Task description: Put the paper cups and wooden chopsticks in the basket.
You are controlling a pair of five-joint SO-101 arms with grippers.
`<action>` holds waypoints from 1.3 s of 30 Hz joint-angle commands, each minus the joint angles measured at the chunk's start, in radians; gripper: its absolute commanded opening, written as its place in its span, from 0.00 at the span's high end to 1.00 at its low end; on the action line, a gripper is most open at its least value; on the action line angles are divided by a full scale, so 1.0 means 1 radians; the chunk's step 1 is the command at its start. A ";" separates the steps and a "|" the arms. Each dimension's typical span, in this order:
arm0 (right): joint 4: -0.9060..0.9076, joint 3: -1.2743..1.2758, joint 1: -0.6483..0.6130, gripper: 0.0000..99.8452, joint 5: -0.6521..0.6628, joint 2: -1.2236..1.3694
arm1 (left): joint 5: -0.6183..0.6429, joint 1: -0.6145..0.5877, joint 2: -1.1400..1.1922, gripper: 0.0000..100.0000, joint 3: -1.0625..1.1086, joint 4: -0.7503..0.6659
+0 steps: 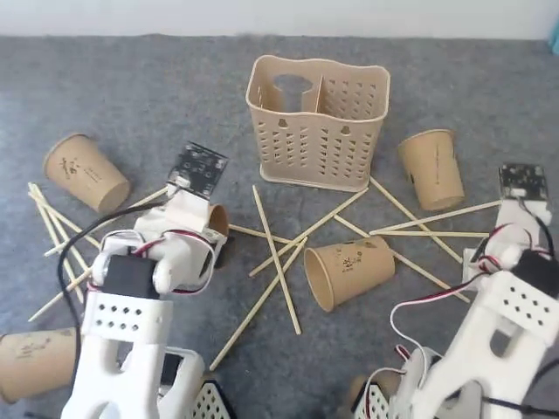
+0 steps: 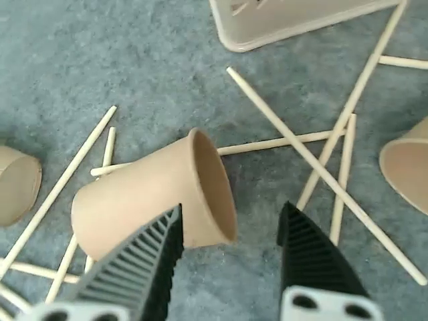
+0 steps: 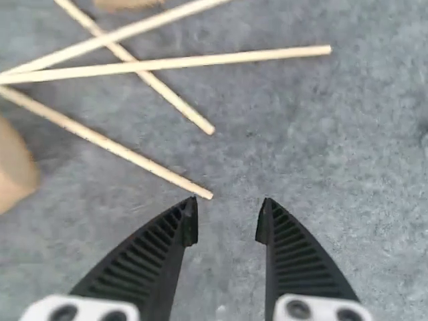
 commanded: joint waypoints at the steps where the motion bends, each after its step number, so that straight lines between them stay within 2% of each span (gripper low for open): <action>1: -0.139 0.103 0.048 0.84 0.015 -0.021 | -0.006 0.018 -0.023 0.78 -0.024 -0.063; 7: -0.185 0.147 0.116 0.84 0.018 -0.031 | -0.017 0.015 -0.031 0.78 0.137 -0.244; 12: -0.186 0.147 0.185 0.84 0.063 -0.033 | -0.094 -0.060 -0.031 0.78 0.254 -0.410; 15: -0.188 0.146 0.222 0.84 0.091 -0.033 | -0.115 -0.095 -0.031 0.78 0.285 -0.460; 21: -0.188 0.146 0.228 0.84 0.089 -0.033 | -0.114 -0.107 -0.032 0.80 0.292 -0.462; 27: -0.188 0.146 0.226 0.84 0.089 -0.033 | -0.115 -0.104 -0.032 0.95 0.288 -0.465; 39: -0.139 0.074 0.208 0.84 0.060 -0.033 | -0.101 -0.107 -0.032 0.99 0.232 -0.437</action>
